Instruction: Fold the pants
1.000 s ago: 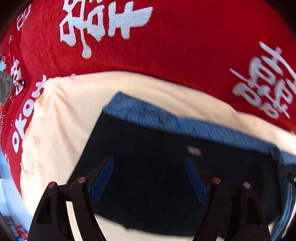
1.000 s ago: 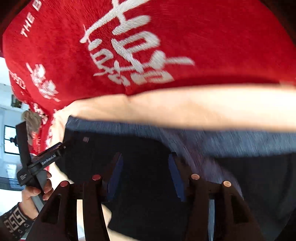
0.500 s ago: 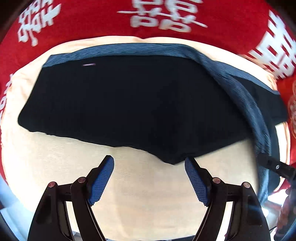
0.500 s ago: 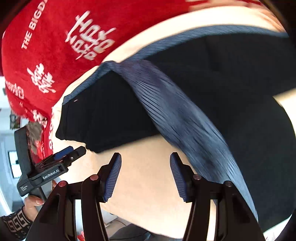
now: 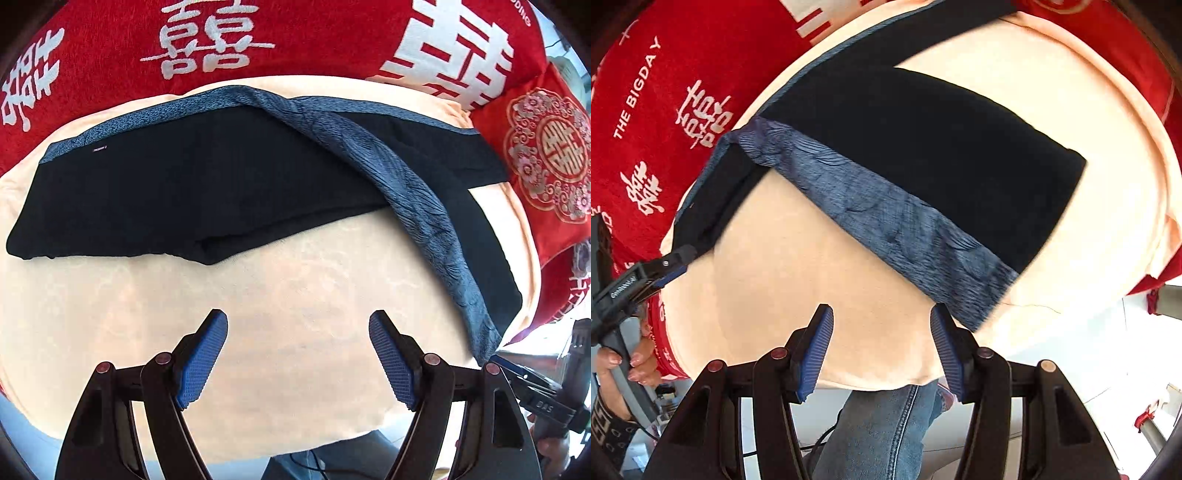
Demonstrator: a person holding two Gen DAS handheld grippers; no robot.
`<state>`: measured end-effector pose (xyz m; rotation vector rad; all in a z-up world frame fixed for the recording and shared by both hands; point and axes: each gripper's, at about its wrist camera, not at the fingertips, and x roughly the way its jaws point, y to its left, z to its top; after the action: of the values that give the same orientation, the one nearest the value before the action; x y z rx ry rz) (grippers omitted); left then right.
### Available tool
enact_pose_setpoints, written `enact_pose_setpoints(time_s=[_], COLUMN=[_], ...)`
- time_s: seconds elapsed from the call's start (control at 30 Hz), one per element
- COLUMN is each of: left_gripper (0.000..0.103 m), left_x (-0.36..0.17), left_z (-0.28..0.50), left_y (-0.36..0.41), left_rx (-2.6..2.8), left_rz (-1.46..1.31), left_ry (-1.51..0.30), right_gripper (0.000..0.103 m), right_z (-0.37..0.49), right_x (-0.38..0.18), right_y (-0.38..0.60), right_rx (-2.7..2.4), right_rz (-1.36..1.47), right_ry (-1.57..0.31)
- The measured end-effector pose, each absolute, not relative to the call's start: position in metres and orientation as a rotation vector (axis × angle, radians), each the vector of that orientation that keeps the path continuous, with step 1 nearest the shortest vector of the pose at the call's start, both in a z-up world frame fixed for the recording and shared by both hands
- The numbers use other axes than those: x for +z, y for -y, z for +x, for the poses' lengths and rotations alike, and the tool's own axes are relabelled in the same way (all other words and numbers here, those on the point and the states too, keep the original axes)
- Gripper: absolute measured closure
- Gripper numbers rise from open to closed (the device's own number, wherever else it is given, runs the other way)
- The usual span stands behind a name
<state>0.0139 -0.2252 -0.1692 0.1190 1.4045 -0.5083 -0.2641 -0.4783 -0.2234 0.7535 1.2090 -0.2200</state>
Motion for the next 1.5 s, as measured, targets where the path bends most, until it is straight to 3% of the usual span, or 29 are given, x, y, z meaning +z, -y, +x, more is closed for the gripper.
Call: enact_pose_setpoints(time_s=[0.7,0.73,0.77,0.8,0.87,0.9,0.93,1.23,1.5], left_gripper=[0.023,0.023,0.023,0.026,0.059,0.082,0.09,0.092,0.092], left_x=[-0.22,-0.219,-0.22,-0.22,-0.221,-0.225,-0.227,-0.16,-0.132], left_z=[-0.025,-0.025,-0.023,-0.022,-0.019,-0.017,-0.015,0.015,0.09], left_y=[0.383,0.384,0.385,0.387,0.387,0.389,0.388,0.41,0.469], left_rx=[-0.723,-0.721,-0.721,-0.723,-0.733,-0.739,-0.737,-0.77,-0.79], left_rz=[0.091,0.083,0.069,0.053,0.015,-0.014,-0.046,-0.151,-0.191], left_ry=[-1.531,-1.542,-1.555,-1.57,-1.6,-1.642,-1.669,-1.546,-1.427], right_gripper=[0.046,0.063,0.096,0.1,0.1,0.1,0.1,0.1,0.1], right_z=[-0.295,-0.294,-0.292,-0.289,-0.284,-0.283,-0.282,-0.241,-0.138], right_x=[-0.269,-0.271,-0.274,-0.278,-0.276,-0.271,-0.263,-0.172,-0.107], right_y=[0.54,0.542,0.544,0.545,0.548,0.551,0.554,0.603,0.691], right_rx=[0.042,0.051,0.062,0.067,0.08,0.096,0.111,0.245,0.275], right_rz=[0.942,0.967,0.99,1.009,1.042,1.053,1.051,1.009,0.882], right_ry=[-1.039,-1.043,-1.059,-1.087,-1.084,-1.073,-1.062,-0.935,-0.854])
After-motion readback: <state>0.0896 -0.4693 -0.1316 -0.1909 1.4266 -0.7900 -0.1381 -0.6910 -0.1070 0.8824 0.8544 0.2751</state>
